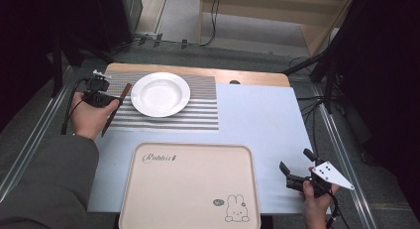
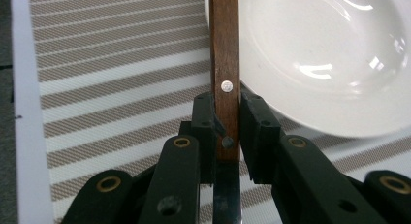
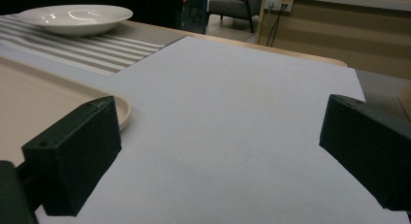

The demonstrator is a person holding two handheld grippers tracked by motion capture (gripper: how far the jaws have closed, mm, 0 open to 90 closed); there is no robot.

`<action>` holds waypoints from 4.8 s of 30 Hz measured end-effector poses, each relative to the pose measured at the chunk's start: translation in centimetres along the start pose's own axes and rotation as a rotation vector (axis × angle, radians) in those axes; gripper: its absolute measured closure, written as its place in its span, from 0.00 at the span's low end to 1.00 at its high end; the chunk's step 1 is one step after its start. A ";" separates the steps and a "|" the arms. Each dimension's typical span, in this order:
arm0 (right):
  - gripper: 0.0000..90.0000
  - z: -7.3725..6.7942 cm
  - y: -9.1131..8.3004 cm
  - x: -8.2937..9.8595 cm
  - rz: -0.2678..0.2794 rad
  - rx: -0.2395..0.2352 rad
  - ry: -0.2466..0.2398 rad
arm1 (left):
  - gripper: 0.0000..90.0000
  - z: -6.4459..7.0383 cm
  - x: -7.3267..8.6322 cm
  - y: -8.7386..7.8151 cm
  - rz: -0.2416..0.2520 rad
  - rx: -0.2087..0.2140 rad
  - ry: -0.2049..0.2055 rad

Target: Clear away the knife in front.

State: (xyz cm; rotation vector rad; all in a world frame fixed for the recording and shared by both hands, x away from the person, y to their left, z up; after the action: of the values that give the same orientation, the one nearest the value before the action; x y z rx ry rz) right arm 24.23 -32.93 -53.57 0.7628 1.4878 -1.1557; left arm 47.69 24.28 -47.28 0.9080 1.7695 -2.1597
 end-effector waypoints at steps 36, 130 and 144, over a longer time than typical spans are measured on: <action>0.00 0.0 0.0 0.0 0.001 -0.002 -0.006 | 0.85 7.2 8.1 -5.5 0.054 0.114 0.093; 0.00 -0.2 0.0 0.1 -0.011 0.009 -0.015 | 1.00 15.6 18.0 -2.9 -0.007 0.342 0.201; 0.00 -0.1 0.1 0.1 -0.014 0.016 -0.016 | 1.00 12.4 18.7 -4.0 0.016 0.334 0.184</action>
State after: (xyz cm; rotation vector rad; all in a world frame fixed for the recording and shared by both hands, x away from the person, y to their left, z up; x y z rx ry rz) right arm 24.24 -32.85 -53.69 0.7533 1.4740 -1.1835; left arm 26.75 17.81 -53.59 1.2278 1.4886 -2.4779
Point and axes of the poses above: each handheld gripper's, and its own axes: y roughly forward along the jaws, x roughly out of its underside, z roughly to its right, the point moved 6 cm from there along y, roughly forward along the jaws, and after that the axes turned 1 degree about -y, right-handed, at the moved point
